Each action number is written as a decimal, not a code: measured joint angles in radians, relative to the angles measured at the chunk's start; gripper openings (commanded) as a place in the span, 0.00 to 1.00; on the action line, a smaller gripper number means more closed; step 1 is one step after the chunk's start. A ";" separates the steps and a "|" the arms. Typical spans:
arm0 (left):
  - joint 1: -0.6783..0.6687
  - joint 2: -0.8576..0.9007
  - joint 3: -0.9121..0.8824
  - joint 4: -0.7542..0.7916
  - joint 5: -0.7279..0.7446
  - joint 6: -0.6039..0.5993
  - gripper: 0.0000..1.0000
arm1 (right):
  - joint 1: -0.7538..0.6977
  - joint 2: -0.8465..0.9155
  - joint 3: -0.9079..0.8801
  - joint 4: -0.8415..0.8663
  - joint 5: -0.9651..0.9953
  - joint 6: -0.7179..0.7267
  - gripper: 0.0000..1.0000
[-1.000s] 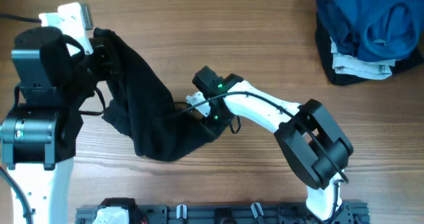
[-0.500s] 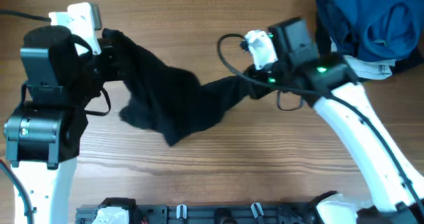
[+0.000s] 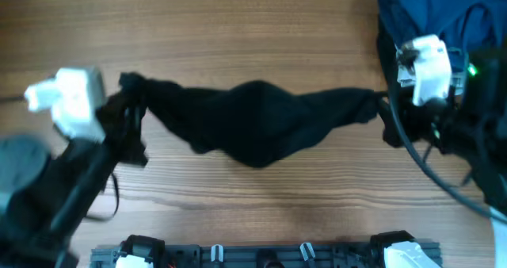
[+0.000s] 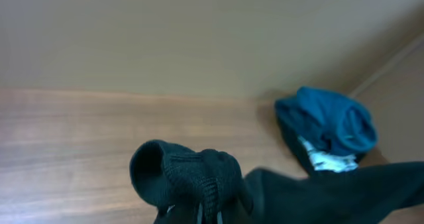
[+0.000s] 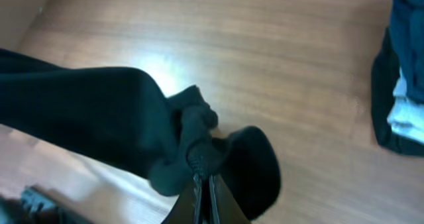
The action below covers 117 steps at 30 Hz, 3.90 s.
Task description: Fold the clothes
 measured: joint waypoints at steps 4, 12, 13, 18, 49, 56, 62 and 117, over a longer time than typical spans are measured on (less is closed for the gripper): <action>-0.001 -0.068 0.000 -0.047 0.000 -0.011 0.04 | 0.000 -0.063 0.037 -0.068 0.052 0.046 0.04; -0.001 0.221 0.002 0.044 -0.184 -0.019 0.04 | 0.000 0.147 0.054 0.119 0.182 0.098 0.04; -0.001 0.327 0.002 0.095 -0.202 -0.019 0.04 | 0.000 0.243 0.054 0.171 0.185 0.098 0.04; -0.001 0.692 0.000 0.374 -0.238 -0.019 0.53 | 0.000 0.611 0.052 0.557 0.192 0.090 0.09; -0.074 1.023 -0.167 0.311 0.007 -0.022 0.45 | 0.225 0.771 -0.351 0.739 -0.006 0.068 0.77; -0.074 1.176 -0.190 0.404 -0.053 -0.022 0.38 | 0.263 0.819 -0.351 0.784 0.080 0.087 0.64; -0.074 1.178 -0.190 0.432 -0.060 -0.020 0.11 | 0.263 0.888 -0.351 0.790 0.095 0.096 0.34; -0.079 0.180 0.047 0.576 -0.150 -0.006 0.04 | 0.234 0.642 0.317 0.219 -0.418 -0.477 0.80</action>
